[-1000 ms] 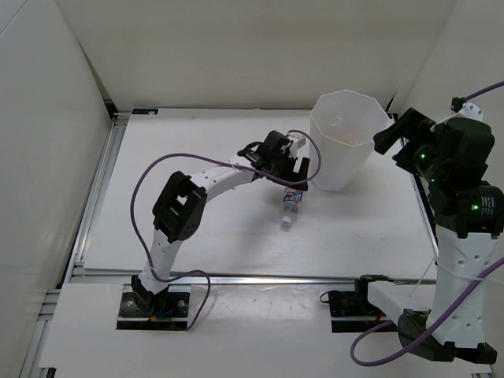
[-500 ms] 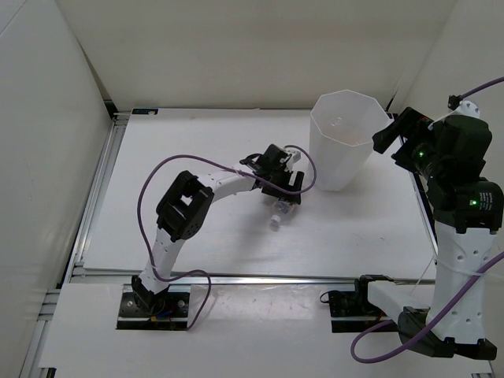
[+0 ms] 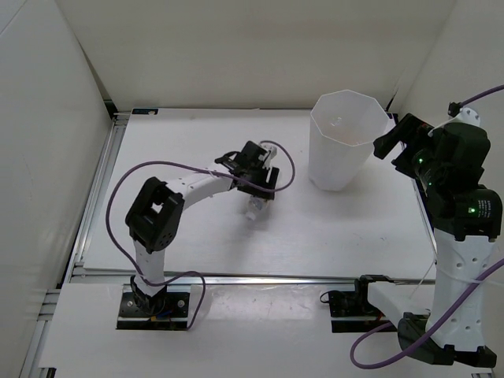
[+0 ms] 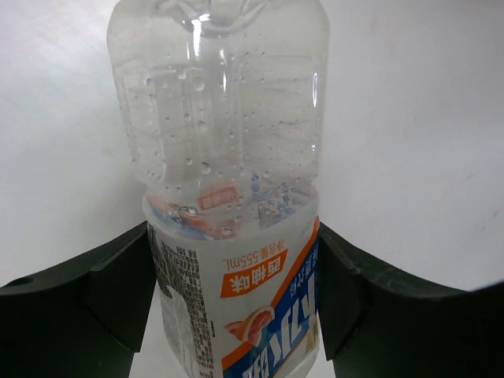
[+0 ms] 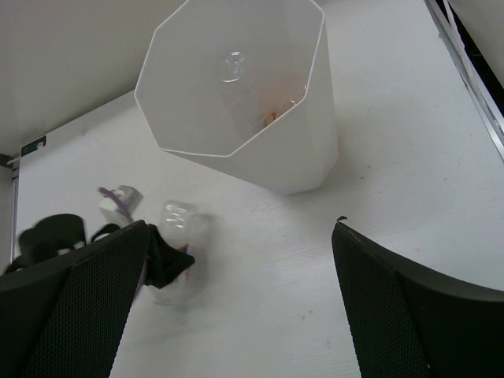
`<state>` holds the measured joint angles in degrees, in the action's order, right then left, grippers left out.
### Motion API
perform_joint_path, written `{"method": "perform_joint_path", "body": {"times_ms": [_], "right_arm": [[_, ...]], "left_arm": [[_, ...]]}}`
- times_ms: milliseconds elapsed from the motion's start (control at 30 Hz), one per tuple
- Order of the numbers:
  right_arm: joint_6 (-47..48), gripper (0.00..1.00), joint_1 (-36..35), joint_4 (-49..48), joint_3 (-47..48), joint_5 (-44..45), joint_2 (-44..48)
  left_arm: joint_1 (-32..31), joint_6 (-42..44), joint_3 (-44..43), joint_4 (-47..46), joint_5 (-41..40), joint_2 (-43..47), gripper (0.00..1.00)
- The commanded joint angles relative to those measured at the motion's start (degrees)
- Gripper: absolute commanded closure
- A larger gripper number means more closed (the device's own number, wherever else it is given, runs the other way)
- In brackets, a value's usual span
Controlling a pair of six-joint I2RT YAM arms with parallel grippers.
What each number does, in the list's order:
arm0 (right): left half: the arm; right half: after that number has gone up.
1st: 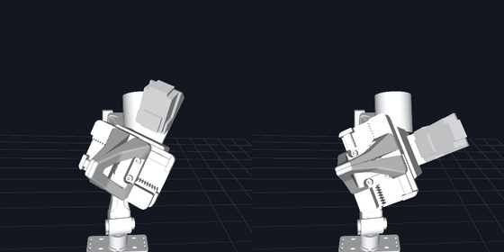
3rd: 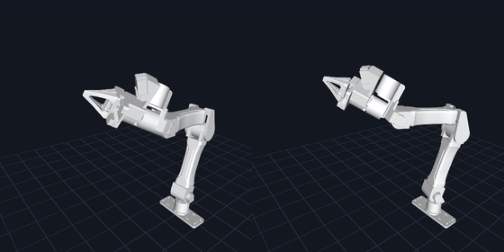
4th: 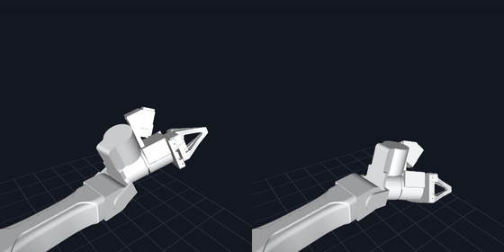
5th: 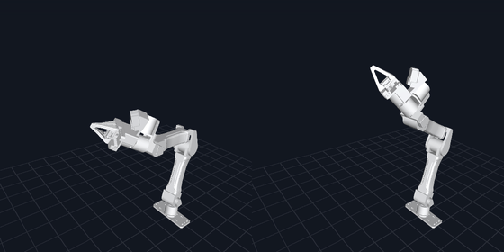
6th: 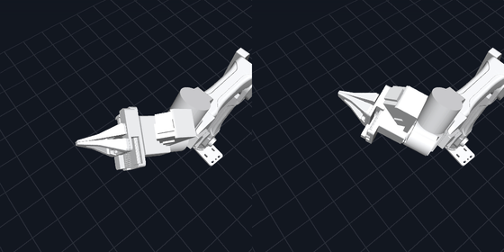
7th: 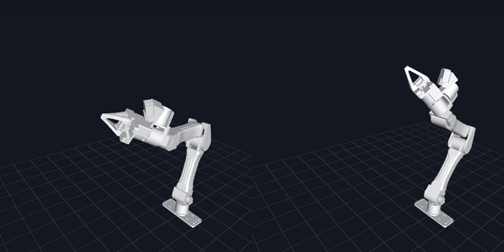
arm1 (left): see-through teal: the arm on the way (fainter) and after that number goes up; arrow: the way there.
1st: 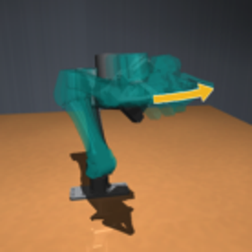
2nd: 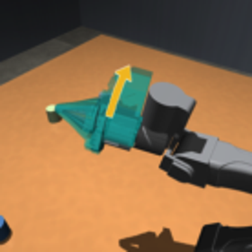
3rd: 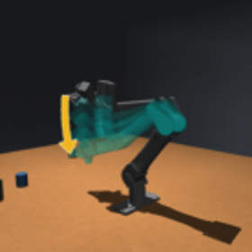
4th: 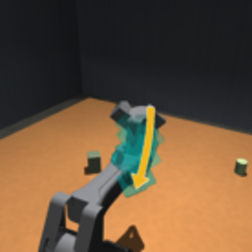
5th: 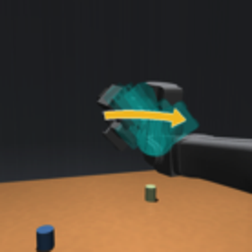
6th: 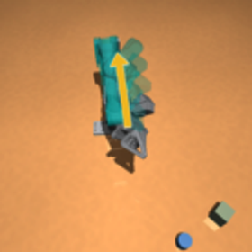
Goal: Put the plastic bottles in the bin
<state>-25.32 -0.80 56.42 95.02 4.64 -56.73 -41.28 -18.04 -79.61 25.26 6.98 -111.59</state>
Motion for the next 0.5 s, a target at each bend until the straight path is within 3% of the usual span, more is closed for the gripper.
{"method": "perform_joint_path", "body": {"times_ms": [0, 100, 167, 300, 367, 467], "right_arm": [[0.1, 0.0, 0.18, -2.55, -1.24, 2.38, 0.48], [-0.61, 0.0, 0.18, -2.55, -1.24, 2.39, 0.48], [-1.13, 0.0, 0.18, -2.55, -0.72, 2.39, 0.48], [-3.67, 0.0, 0.18, -1.76, 0.51, 6.49, 0.48], [-5.78, 0.0, 0.18, -0.09, 2.44, 9.75, -0.05], [-7.11, 0.0, 0.18, 1.06, 4.11, 10.56, -0.57]], "left_arm": [[2.77, 4.06, -9.12, 0.75, -6.63, 8.06, 0.64], [4.18, 6.43, -26.25, 1.29, -3.32, 4.73, 0.64], [4.19, 6.97, -42.15, 1.29, -1.54, 1.13, 0.64], [4.8, -0.03, -67.21, 1.29, 0.4, -12.9, 0.65], [4.8, -2.95, -72.77, -2.03, 0.92, -16.28, 0.65], [4.8, -9.19, -65.19, -16.78, 0.23, -15.51, 0.68]]}}
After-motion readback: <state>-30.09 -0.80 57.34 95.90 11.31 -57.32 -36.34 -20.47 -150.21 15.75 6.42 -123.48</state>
